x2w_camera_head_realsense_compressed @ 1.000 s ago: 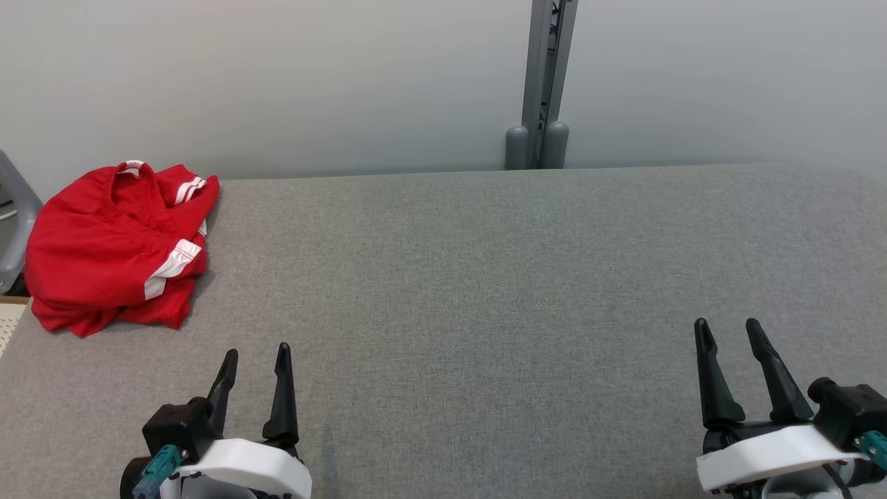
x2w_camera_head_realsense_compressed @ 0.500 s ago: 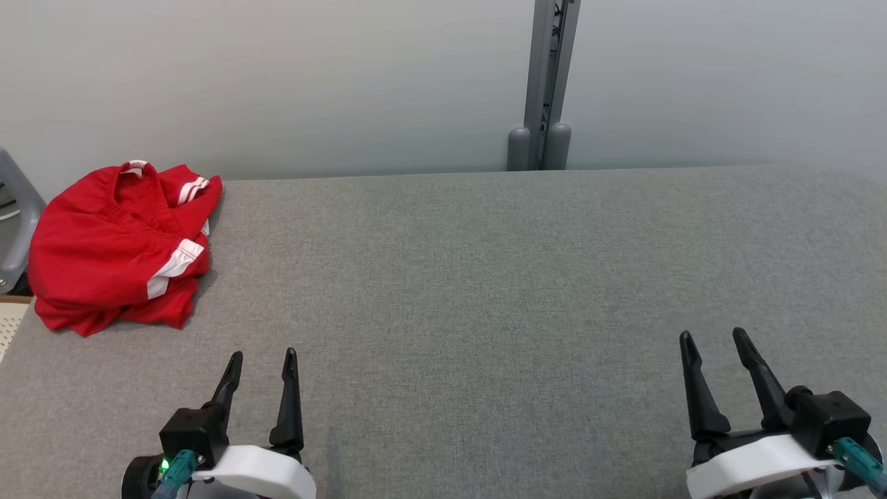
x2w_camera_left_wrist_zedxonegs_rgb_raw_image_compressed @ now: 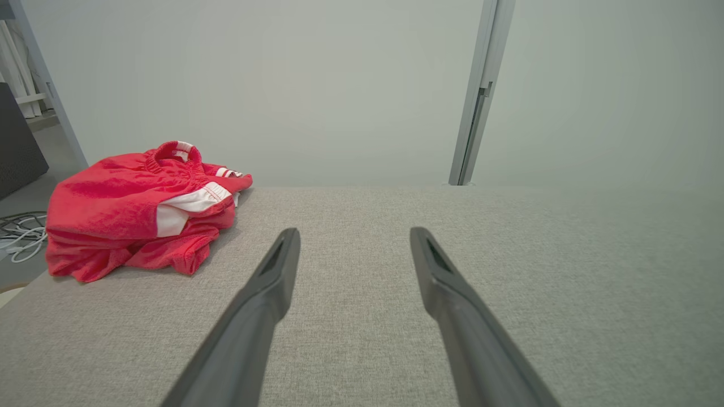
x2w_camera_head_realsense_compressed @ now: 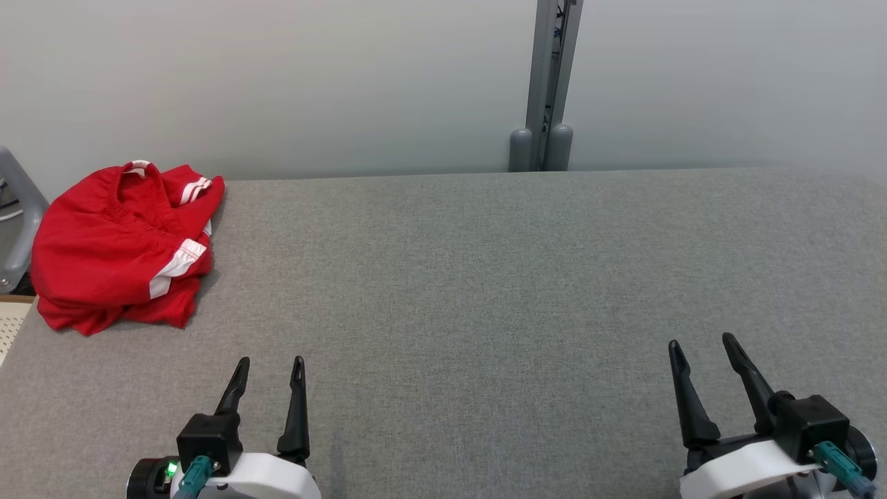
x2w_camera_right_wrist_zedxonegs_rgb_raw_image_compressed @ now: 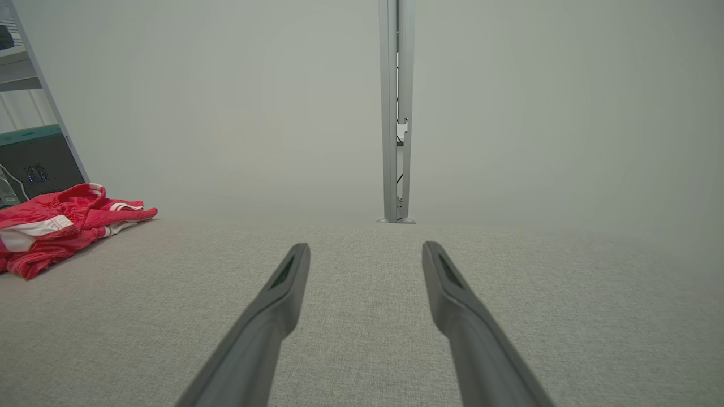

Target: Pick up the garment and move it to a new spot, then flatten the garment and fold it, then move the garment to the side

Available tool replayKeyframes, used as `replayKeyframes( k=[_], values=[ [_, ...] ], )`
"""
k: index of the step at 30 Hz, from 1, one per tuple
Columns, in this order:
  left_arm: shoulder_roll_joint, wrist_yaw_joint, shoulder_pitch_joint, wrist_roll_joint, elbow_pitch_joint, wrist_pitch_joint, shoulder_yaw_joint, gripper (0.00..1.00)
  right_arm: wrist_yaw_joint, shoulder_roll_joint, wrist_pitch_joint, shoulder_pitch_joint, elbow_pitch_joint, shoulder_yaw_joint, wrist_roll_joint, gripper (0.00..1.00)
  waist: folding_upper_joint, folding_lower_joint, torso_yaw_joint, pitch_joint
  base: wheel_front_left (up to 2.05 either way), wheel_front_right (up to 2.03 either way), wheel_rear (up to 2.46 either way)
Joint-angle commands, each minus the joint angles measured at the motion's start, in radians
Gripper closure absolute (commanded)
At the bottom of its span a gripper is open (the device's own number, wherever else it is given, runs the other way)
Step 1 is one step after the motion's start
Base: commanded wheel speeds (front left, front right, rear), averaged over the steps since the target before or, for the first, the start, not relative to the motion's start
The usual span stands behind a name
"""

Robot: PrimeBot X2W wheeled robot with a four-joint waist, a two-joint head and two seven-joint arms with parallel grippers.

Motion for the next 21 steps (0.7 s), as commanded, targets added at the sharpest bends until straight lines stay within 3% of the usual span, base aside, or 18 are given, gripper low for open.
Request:
replayKeyframes(
  k=[1,21],
  values=[
    [0.005,0.002,-0.005,0.0,0.002,-0.002,0.002,0.0,0.002,-0.009,-0.008,-0.009,0.002,0.0,0.002,0.0,0.0,0.0,0.0,0.0,0.0,0.0,0.0],
    [0.005,-0.003,-0.016,-0.008,0.027,-0.002,0.005,0.0,0.002,-0.008,-0.008,-0.011,0.007,-0.004,0.004,0.0,0.0,0.0,0.002,0.001,0.0,0.0,0.0]
  ],
)
